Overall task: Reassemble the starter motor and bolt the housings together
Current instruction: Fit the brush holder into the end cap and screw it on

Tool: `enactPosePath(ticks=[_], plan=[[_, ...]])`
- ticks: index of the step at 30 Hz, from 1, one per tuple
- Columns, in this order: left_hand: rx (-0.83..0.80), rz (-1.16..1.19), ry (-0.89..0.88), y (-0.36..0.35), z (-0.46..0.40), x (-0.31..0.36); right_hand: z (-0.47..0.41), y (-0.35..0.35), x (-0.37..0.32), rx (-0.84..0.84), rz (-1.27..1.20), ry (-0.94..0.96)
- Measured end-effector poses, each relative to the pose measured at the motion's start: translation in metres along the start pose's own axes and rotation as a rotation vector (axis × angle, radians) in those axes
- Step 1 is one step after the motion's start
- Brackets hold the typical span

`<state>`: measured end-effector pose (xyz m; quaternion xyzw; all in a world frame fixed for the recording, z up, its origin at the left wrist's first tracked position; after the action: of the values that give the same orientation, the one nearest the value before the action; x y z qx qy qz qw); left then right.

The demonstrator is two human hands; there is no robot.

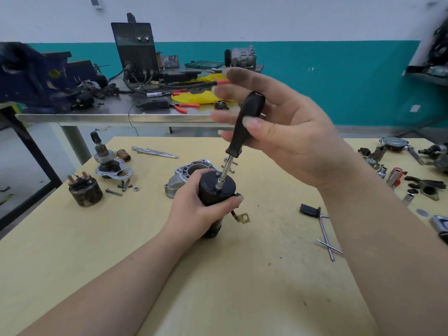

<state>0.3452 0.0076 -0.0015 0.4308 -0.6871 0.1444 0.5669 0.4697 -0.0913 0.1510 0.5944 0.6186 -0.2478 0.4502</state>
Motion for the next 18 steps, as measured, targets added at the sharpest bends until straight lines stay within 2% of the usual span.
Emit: enactPosePath(ticks=[2, 3, 7, 9, 11, 16, 18], plan=[[0.011, -0.002, 0.003, 0.000, 0.000, 0.000, 0.002, 0.002, -0.002, -0.006, 0.054, -0.002], [0.031, -0.012, 0.002, -0.001, 0.001, 0.000, 0.002, 0.007, -0.002, 0.072, 0.108, -0.005], [0.187, -0.085, 0.010, -0.008, 0.008, 0.005, 0.007, 0.016, -0.002, 0.559, 0.354, -0.036], [0.208, -0.097, -0.001, -0.010, 0.010, 0.007, 0.011, 0.010, -0.009, 0.657, 0.565, -0.013], [0.167, -0.087, -0.007, -0.008, 0.010, 0.005, 0.008, 0.007, -0.009, 0.577, 0.579, 0.024], [0.033, -0.052, -0.003, -0.003, 0.004, 0.001, -0.002, 0.006, 0.006, 0.108, 0.056, -0.007], [0.028, -0.037, -0.003, -0.003, 0.003, 0.001, 0.001, 0.002, 0.004, 0.004, 0.004, 0.007]])
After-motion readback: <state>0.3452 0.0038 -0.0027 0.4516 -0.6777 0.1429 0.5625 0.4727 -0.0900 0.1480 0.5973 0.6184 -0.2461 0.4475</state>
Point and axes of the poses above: each hand's wrist, its own z-axis away from the middle knuckle, its own y-axis out of the back of the hand, x = y × z, the point moved 8 cm from there along -z, towards the middle knuckle, and after that the axes turned 10 degrees about -x, right-handed, at the moved point
